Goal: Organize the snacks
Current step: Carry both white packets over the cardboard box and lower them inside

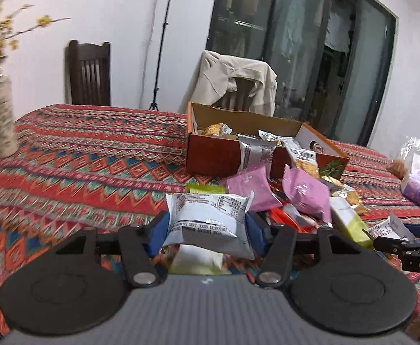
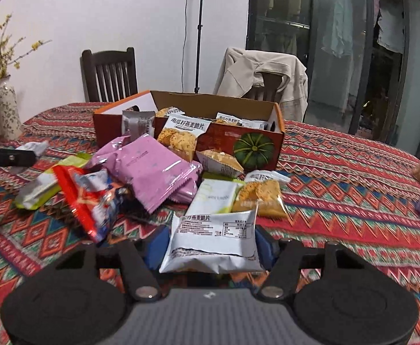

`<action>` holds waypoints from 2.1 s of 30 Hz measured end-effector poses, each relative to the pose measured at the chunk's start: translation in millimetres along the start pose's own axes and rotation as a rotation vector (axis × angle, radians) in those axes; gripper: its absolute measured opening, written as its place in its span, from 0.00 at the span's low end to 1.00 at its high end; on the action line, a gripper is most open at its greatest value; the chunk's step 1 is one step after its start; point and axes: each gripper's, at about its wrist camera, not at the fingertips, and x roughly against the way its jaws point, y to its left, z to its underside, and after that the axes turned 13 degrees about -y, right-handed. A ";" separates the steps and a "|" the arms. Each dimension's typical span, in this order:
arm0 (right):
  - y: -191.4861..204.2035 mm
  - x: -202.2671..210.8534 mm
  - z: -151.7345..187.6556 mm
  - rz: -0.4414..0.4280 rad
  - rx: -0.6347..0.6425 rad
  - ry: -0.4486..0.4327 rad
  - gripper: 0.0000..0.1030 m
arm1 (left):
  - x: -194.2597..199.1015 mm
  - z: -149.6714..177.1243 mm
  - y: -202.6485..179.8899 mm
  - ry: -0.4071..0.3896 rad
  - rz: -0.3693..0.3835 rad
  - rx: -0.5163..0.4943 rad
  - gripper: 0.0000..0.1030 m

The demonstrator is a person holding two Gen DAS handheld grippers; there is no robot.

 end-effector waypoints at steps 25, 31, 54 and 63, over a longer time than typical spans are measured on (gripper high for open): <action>-12.0 61.6 -28.4 -0.107 -0.008 -0.127 0.61 | 12.1 -42.1 -41.0 -0.019 0.084 -0.013 0.57; -15.6 14.5 -93.8 -0.187 0.049 -0.192 0.61 | -53.4 -90.3 -36.8 -0.034 0.101 -0.057 0.57; -15.7 -354.1 -192.2 -0.211 -0.062 0.205 0.61 | -367.6 -150.8 -25.7 0.184 0.015 -0.068 0.57; -16.6 -391.5 -175.7 -0.188 -0.021 0.281 0.80 | -414.7 -131.0 -42.4 0.261 0.017 -0.032 0.58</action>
